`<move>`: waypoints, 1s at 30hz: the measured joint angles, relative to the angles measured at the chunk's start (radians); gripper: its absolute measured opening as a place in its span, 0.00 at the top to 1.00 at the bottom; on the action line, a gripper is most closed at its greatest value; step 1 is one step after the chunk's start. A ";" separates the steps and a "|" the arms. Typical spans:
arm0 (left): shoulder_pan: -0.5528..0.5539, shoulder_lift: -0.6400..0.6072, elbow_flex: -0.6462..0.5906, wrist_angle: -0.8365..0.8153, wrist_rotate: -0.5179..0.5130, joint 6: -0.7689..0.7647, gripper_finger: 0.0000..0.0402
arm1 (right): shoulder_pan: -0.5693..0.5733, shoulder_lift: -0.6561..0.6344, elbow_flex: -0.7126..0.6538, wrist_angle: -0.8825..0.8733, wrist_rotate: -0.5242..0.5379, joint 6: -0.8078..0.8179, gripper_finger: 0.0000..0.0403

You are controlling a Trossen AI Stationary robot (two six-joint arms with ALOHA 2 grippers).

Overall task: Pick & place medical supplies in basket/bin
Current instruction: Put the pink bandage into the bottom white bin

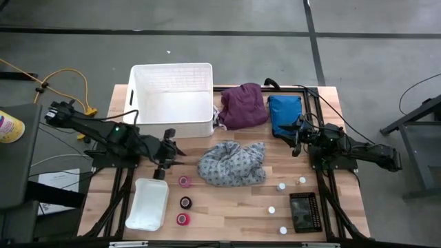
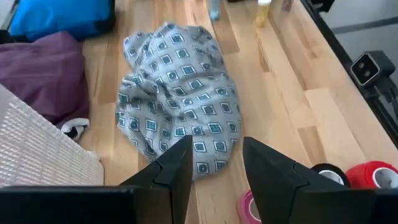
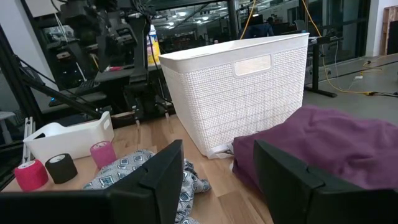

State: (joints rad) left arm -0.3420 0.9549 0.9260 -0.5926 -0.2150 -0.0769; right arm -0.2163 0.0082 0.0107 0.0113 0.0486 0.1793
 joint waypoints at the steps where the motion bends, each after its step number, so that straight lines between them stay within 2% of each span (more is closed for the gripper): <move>1: -0.002 0.008 0.001 -0.003 0.000 0.000 0.66 | 0.000 0.000 0.000 0.000 0.000 0.000 0.55; 13: -0.027 0.144 0.002 -0.079 0.009 -0.060 0.66 | 0.000 0.000 0.000 0.000 0.000 0.000 0.55; 30: -0.129 0.350 0.002 -0.104 0.010 -0.295 0.66 | 0.000 0.000 0.000 0.000 0.000 0.000 0.55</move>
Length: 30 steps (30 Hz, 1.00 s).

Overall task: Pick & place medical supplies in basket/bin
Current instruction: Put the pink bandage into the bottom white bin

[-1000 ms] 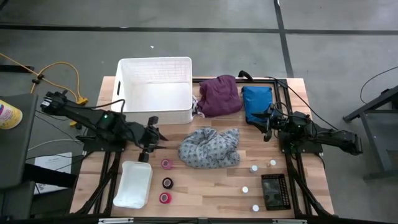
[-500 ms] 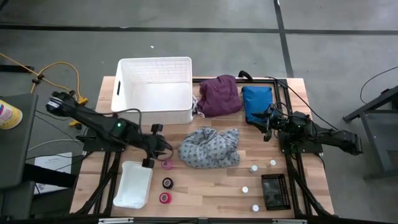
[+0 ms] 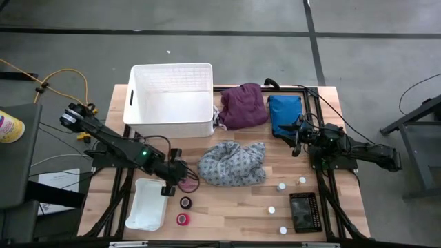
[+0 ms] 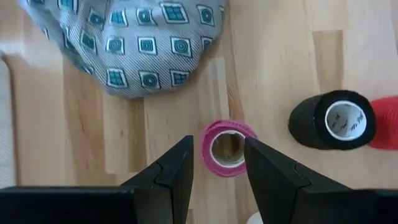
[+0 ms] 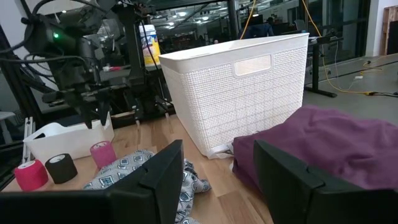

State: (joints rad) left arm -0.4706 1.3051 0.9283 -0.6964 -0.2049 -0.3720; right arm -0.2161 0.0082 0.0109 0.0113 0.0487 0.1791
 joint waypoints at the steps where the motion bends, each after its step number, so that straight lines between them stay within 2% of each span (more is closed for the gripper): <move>1: 0.000 0.003 0.000 0.000 0.000 -0.021 0.66 | 0.000 0.000 0.000 0.000 0.000 0.000 0.55; 13: -0.047 0.062 0.019 -0.005 0.017 -0.197 0.66 | 0.000 0.000 0.000 0.001 0.000 0.000 0.55; 21: -0.065 0.128 0.082 -0.048 0.024 -0.247 0.66 | 0.000 0.000 0.000 0.003 0.000 0.000 0.55; 30: -0.062 0.192 0.087 -0.048 0.022 -0.250 0.66 | 0.000 0.000 0.000 0.005 0.000 0.000 0.55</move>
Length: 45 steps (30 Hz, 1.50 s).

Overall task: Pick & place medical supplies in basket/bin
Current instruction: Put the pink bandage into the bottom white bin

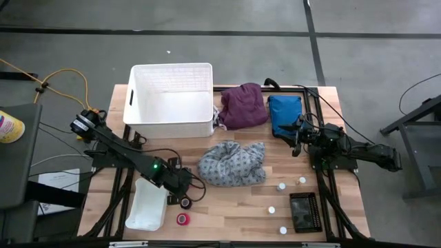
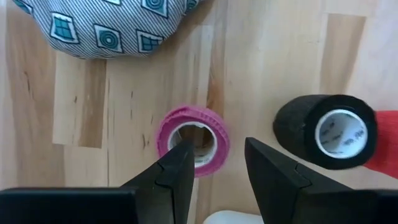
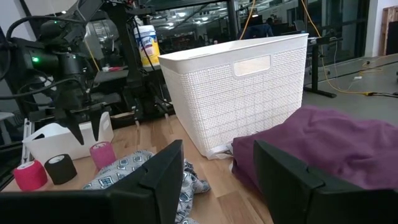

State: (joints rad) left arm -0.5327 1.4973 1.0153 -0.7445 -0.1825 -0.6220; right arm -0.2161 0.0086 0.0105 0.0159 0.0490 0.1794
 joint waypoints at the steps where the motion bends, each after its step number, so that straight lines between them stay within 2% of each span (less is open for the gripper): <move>1: 0.000 0.005 0.000 0.001 0.001 0.000 0.66 | 0.000 0.000 0.000 0.001 0.000 0.000 0.55; 27: 0.000 0.107 -0.002 0.015 0.045 -0.053 0.66 | 0.000 0.000 0.000 0.003 0.000 0.000 0.55; 36: 0.000 0.108 -0.002 0.022 0.047 -0.060 0.66 | 0.000 0.000 0.000 0.002 0.000 0.000 0.55; 40: 0.000 0.108 -0.002 0.023 0.047 -0.062 0.70 | 0.000 0.000 0.000 0.002 0.000 0.000 0.55; 45: 0.000 0.108 -0.002 0.022 0.047 -0.063 0.80 | 0.000 0.000 0.000 0.002 0.000 0.000 0.55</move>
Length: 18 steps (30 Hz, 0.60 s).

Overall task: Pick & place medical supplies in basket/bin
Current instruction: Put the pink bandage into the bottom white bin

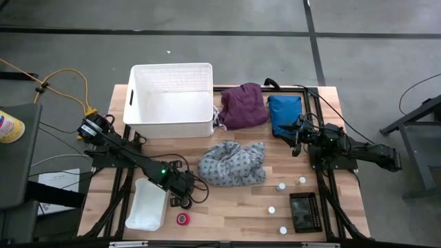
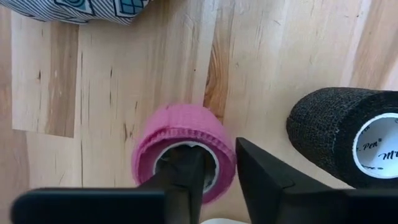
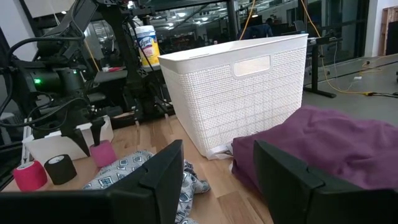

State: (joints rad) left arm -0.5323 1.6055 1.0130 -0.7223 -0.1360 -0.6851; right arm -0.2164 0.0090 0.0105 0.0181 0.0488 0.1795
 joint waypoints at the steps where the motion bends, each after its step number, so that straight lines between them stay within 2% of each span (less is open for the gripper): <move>1: 0.000 0.000 0.000 0.000 0.000 0.000 0.83 | 0.000 0.000 0.000 0.000 0.000 0.000 0.55; 7: 0.000 0.000 0.000 0.000 0.001 -0.001 0.93 | 0.000 0.000 0.000 0.000 0.000 0.000 0.55; 14: 0.000 -0.004 -0.001 -0.001 0.002 -0.002 0.95 | 0.000 0.000 0.000 0.000 0.000 0.000 0.55; 18: 0.011 -0.052 -0.002 -0.010 0.001 -0.003 0.95 | 0.000 0.000 0.000 0.000 0.000 0.000 0.55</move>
State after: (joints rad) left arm -0.5214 1.5530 1.0115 -0.7322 -0.1346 -0.6880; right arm -0.2161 0.0090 0.0105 0.0184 0.0486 0.1794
